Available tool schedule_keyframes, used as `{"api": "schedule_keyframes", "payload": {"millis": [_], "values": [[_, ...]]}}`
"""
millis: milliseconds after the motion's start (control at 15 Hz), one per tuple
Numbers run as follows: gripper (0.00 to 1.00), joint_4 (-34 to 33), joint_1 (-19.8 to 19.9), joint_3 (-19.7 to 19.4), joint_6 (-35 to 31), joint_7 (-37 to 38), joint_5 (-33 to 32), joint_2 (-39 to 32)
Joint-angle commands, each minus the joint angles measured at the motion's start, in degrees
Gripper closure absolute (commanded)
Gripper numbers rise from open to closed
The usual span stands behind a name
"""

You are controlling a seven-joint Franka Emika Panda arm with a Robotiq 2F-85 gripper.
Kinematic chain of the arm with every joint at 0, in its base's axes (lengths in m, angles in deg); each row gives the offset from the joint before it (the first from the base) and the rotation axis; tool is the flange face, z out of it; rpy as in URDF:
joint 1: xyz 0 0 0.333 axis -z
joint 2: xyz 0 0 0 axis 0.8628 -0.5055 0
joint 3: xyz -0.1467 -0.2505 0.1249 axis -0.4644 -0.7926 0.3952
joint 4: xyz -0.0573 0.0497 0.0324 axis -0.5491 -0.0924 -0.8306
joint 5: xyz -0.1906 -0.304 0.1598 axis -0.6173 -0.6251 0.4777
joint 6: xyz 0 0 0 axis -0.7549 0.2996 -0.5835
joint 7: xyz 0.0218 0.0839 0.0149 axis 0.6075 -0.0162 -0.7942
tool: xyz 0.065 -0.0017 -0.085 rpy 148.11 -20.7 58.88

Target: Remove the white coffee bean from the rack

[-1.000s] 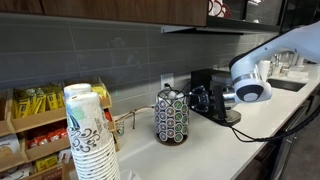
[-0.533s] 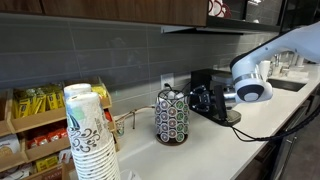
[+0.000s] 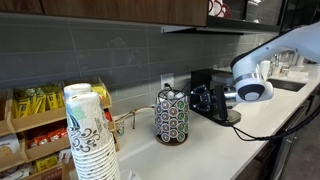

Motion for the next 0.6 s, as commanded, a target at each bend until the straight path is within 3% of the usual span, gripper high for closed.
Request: {"api": "schedule_keyframes", "payload": {"millis": [0, 533], "values": [[0.72, 0.8, 1.2, 0.0, 0.5, -0.6, -2.3, 1.6], [0.72, 2.1, 3.0, -0.4, -1.0, 1.0, -11.9, 5.1]]}}
